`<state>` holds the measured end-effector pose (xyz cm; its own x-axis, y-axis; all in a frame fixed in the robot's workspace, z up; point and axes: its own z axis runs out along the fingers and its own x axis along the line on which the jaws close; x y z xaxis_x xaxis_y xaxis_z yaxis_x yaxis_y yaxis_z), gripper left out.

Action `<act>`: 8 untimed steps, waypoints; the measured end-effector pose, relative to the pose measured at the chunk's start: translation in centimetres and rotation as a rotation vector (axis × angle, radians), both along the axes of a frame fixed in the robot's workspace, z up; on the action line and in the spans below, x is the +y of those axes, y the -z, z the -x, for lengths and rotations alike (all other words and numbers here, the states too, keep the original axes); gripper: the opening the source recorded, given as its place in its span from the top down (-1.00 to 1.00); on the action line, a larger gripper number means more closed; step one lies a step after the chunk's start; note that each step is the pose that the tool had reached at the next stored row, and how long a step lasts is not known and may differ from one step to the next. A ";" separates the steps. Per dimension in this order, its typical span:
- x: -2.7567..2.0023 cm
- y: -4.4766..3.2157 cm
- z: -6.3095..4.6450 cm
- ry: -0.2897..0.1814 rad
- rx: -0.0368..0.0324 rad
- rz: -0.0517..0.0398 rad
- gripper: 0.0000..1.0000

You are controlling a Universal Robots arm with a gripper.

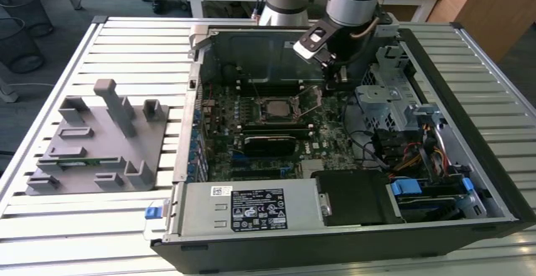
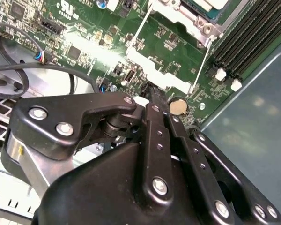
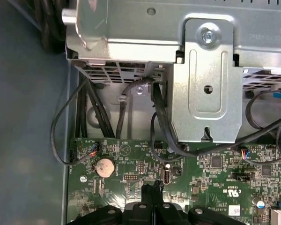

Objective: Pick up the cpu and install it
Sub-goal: 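Close the cpu cover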

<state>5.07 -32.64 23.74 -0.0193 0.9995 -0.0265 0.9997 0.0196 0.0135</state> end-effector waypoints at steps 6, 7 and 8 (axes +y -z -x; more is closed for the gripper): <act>0.00 0.01 0.8 0.000 0.0000 0.0000 0.79; 0.00 0.01 0.9 0.000 0.0000 0.0000 0.79; 0.00 0.01 1.0 0.000 0.0000 0.0000 0.79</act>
